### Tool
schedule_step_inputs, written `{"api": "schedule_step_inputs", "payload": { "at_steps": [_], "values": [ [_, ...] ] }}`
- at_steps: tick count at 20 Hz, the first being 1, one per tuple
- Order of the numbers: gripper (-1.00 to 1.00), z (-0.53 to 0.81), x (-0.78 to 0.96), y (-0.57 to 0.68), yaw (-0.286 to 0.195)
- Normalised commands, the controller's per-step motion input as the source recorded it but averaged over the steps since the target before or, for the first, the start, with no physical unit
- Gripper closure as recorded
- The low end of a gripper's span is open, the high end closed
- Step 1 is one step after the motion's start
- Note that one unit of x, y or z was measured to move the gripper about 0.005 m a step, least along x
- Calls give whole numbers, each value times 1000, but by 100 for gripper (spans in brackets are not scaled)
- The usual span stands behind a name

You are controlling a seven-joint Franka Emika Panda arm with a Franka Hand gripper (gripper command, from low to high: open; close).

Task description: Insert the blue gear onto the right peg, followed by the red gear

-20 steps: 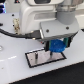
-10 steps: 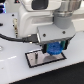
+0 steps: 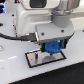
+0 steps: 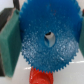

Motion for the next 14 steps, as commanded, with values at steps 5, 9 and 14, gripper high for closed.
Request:
{"api": "schedule_step_inputs", "payload": {
  "at_steps": [5,9,14],
  "values": [
    [100,-331,112,-85,0],
    [100,-336,103,-13,0],
    [100,334,235,79,0]
  ]
}}
